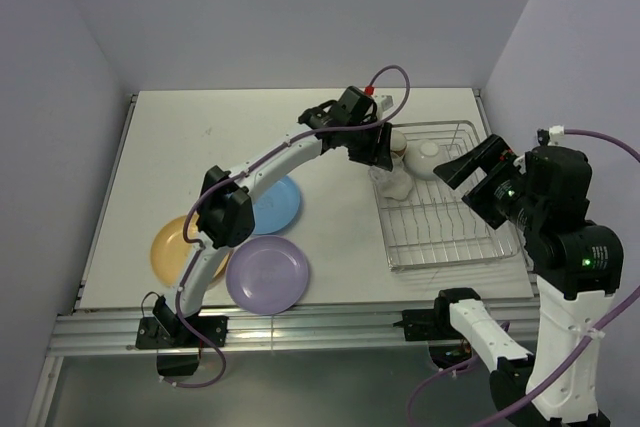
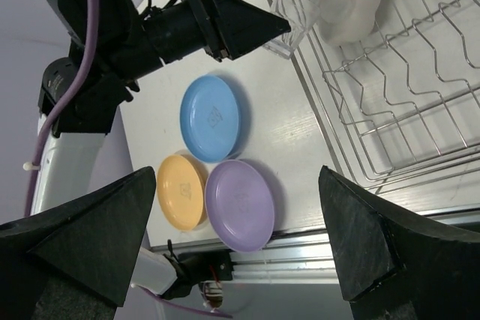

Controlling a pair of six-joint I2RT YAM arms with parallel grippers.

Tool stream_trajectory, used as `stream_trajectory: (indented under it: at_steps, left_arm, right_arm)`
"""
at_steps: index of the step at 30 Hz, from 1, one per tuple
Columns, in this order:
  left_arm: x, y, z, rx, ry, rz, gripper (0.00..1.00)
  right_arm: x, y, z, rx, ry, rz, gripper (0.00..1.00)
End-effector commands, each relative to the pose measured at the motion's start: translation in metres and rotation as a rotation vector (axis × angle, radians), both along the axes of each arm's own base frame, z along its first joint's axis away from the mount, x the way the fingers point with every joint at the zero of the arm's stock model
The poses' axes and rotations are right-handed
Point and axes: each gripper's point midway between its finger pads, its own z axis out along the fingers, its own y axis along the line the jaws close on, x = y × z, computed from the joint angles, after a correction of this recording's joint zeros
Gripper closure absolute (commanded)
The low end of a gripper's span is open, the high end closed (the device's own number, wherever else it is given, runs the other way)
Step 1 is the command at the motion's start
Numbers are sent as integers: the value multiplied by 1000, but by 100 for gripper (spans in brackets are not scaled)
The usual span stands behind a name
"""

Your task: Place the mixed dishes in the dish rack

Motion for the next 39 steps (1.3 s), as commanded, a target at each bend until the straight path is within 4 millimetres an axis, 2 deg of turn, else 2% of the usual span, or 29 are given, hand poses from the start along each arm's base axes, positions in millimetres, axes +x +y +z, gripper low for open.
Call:
stream_trajectory:
  at_steps: [1,3,4,5,7,9,10,11,12,13,14,16,18,19,21,22,24,25,26,28,29,31,32,33,34,36,37,38,39]
  left_arm:
    - [5,-12,40,-74,-108,-21,100]
    - [0,-12,51,-99,-109,-19,100]
    - [-2,-12,49,-107,-105,-16,100]
    - [-7,-11,64,-139,-101,-13,100]
    - [-10,-8,68,-160,-80,-9,100]
    - [-21,-6,85,-225,-11,-8,100]
    - [-24,0,75,-230,42,0,100]
    - [-28,-1,102,-320,55,13,100]
    - [-30,2,107,-356,81,14,100]
    - [-37,7,100,-371,142,1,100]
    - [-41,8,118,-424,163,6,100]
    - [-47,15,121,-445,227,-4,100]
    - [-54,20,143,-514,276,0,100]
    - [-59,25,136,-522,336,-5,100]
    - [-66,31,163,-626,398,9,100]
    - [-68,36,150,-634,450,33,100]
    - [-75,45,175,-741,515,55,100]
    - [-76,52,156,-745,573,101,100]
    - [-77,57,168,-800,646,153,100]
    - [-77,65,166,-875,689,177,100]
    - [-73,69,172,-928,756,222,100]
    - [-75,76,181,-1032,769,209,100]
    - [-73,79,185,-1063,835,230,100]
    - [-68,83,181,-1101,854,271,100]
    - [-67,87,189,-1139,849,267,100]
    - [-65,89,197,-1146,854,283,100]
    - [-63,90,200,-1134,844,291,100]
    - [-61,87,190,-1068,835,332,100]
    - [-59,86,197,-1048,813,334,100]
  right_arm:
    - [3,-1,-2,0,1,-4,4]
    - [7,0,-16,-6,43,4,4]
    - [8,1,-21,-9,50,12,4]
    - [14,1,-30,-9,59,15,4]
    - [21,3,-32,-12,27,29,4]
    - [27,3,-50,-15,61,31,4]
    - [31,3,-52,-17,60,31,4]
    - [33,4,-59,-17,75,35,4]
    - [36,3,-62,-26,76,39,4]
    - [40,3,-63,-34,72,41,4]
    - [42,3,-66,-42,76,50,5]
    - [49,0,-70,-83,80,69,6]
    - [53,-1,-74,-114,84,91,8]
    - [56,-2,-77,-140,92,108,9]
    - [59,-1,-80,-151,100,117,11]
    - [61,1,-78,-143,94,122,11]
    - [61,8,-73,-101,68,123,11]
    - [64,12,-70,-82,48,121,11]
    - [64,15,-75,-58,53,119,11]
    - [68,24,-78,31,23,101,11]
    - [70,30,-79,70,10,107,12]
    - [75,46,-71,179,-35,134,14]
    - [74,54,-78,202,-21,154,14]
    - [77,58,-77,226,-22,157,14]
    - [80,62,-71,231,-48,169,14]
    - [84,69,-69,202,-52,213,13]
    - [84,68,-60,171,-68,218,13]
    - [83,72,-57,143,-76,248,12]
    - [85,71,-57,78,-83,274,12]
